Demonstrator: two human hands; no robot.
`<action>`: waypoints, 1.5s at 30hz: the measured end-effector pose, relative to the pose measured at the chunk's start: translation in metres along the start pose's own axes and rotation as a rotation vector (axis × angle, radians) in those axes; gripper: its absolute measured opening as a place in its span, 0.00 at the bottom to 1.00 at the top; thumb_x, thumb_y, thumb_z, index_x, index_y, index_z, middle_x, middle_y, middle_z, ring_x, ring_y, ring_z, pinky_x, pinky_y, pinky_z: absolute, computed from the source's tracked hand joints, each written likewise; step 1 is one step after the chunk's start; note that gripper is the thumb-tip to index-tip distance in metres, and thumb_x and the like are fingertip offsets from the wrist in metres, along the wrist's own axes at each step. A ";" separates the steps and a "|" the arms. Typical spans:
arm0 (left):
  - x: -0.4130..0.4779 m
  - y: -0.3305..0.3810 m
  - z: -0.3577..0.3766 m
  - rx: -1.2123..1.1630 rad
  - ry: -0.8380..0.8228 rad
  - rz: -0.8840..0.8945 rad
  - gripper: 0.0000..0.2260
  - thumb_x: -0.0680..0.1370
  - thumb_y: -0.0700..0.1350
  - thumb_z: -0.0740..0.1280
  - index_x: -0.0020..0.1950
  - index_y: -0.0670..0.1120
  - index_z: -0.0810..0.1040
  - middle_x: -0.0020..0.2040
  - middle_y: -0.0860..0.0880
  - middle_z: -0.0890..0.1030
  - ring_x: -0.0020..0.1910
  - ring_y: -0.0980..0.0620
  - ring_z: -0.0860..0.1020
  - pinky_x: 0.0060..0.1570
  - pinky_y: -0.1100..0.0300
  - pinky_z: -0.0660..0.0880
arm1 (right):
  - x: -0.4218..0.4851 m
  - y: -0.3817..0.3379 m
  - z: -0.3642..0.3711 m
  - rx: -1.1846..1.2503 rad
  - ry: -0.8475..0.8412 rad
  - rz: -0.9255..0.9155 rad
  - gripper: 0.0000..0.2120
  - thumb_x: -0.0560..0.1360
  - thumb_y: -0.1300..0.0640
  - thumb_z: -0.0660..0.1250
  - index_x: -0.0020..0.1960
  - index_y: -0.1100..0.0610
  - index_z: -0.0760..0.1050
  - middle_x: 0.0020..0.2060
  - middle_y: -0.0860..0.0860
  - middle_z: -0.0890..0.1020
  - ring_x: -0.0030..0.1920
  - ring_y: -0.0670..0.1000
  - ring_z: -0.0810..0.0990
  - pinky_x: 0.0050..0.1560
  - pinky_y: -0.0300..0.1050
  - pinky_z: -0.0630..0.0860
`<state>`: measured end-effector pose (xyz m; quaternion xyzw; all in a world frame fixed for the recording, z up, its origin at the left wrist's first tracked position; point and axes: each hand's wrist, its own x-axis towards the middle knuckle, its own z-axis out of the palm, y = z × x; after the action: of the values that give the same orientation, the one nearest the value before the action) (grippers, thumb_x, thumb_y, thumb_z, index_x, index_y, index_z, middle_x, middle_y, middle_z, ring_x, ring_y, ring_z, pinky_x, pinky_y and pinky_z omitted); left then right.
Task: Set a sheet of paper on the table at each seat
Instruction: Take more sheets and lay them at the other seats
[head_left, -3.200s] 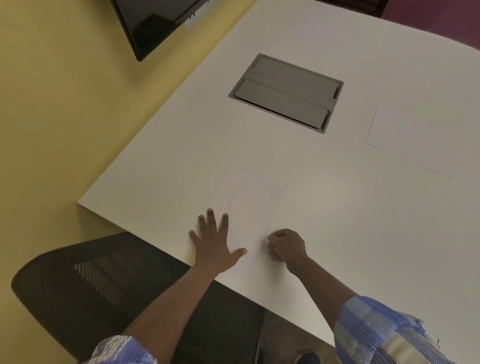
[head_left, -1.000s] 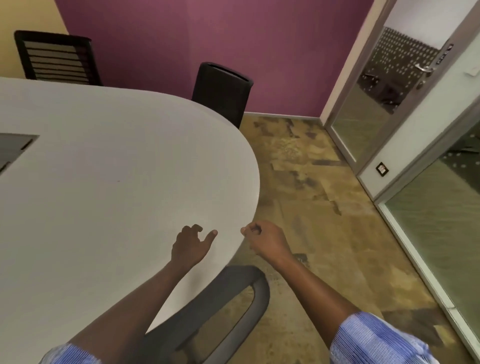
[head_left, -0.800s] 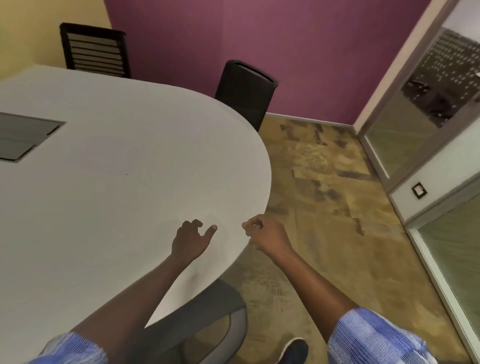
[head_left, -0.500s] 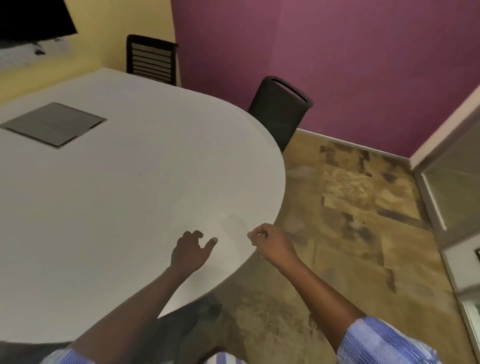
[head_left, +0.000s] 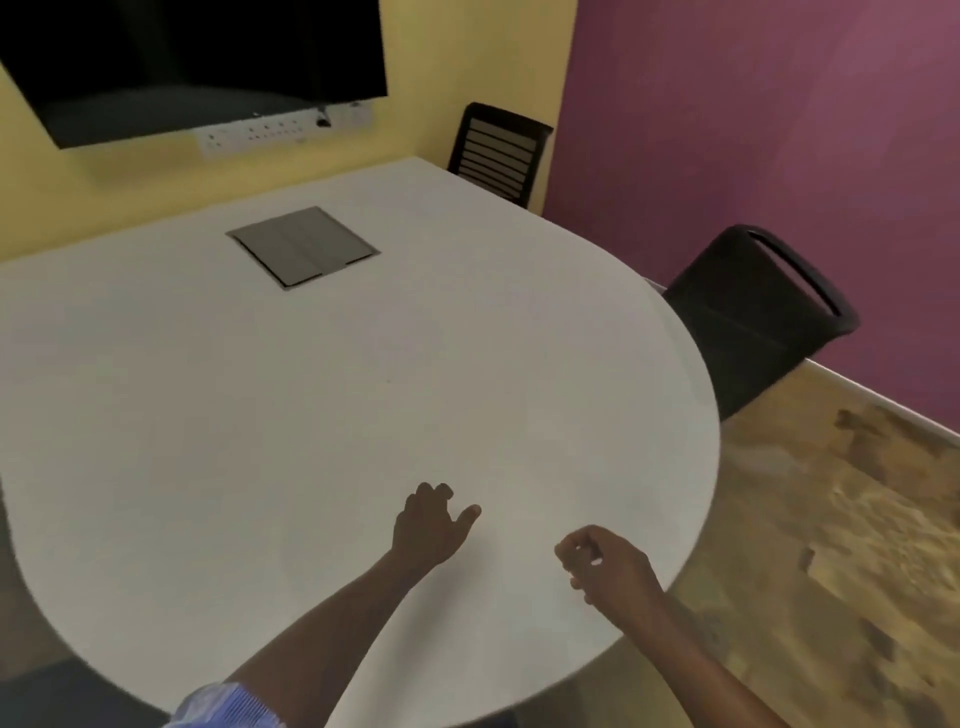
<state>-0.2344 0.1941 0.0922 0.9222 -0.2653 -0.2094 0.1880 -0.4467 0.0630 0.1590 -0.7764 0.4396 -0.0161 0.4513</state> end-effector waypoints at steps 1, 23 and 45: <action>0.022 0.001 0.001 0.013 0.008 -0.006 0.27 0.77 0.66 0.62 0.68 0.48 0.74 0.62 0.47 0.75 0.64 0.47 0.75 0.62 0.52 0.73 | 0.017 0.000 -0.003 -0.031 -0.023 0.000 0.05 0.76 0.47 0.70 0.43 0.47 0.81 0.39 0.46 0.85 0.40 0.46 0.83 0.46 0.47 0.81; 0.307 -0.045 -0.014 0.346 -0.046 -0.144 0.40 0.80 0.64 0.57 0.82 0.40 0.47 0.82 0.40 0.45 0.81 0.40 0.47 0.78 0.46 0.49 | 0.209 0.015 0.017 -0.228 -0.355 0.024 0.04 0.72 0.49 0.75 0.41 0.44 0.81 0.33 0.29 0.81 0.33 0.37 0.81 0.41 0.27 0.74; 0.091 0.146 0.163 0.248 0.043 -0.064 0.29 0.75 0.60 0.58 0.64 0.40 0.77 0.61 0.39 0.78 0.60 0.37 0.77 0.65 0.44 0.61 | 0.283 0.049 -0.040 0.020 -0.477 0.156 0.16 0.68 0.40 0.71 0.52 0.47 0.79 0.49 0.49 0.85 0.48 0.53 0.86 0.57 0.56 0.82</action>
<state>-0.3034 -0.0113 -0.0045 0.9506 -0.2554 -0.1612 0.0712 -0.3230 -0.1719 0.0431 -0.7175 0.3791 0.1981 0.5498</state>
